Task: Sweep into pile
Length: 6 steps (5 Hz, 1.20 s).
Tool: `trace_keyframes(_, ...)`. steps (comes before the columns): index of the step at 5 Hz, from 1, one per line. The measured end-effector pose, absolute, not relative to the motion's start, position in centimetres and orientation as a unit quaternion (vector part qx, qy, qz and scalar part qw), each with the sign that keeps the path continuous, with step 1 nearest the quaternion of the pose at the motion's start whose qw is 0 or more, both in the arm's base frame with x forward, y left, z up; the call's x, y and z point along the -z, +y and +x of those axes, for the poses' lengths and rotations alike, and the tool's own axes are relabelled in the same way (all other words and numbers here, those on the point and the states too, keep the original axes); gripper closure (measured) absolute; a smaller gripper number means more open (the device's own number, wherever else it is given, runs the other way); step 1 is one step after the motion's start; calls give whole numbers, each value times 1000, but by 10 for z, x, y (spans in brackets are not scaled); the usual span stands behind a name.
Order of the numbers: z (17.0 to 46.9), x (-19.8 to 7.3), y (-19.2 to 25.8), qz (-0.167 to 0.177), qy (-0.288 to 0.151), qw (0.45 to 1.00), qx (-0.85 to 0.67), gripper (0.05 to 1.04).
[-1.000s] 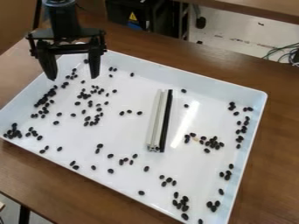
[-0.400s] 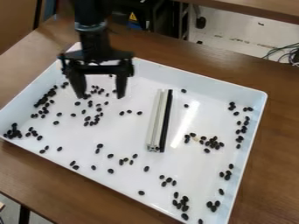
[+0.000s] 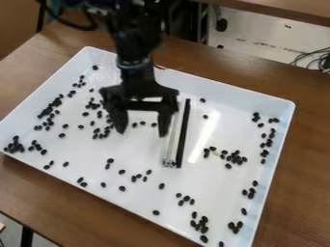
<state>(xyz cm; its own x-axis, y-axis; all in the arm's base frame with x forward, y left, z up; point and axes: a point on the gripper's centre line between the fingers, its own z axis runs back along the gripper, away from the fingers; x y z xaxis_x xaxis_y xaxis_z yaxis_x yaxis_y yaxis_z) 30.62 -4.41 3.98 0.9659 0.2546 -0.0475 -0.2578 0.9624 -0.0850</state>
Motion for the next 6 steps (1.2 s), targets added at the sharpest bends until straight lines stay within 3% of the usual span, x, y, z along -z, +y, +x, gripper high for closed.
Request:
trace_keyframes(3,314,-13,-57,-69,20,991,-109,84)
trace_keyframes(6,334,3,-81,-51,27,994,-93,84)
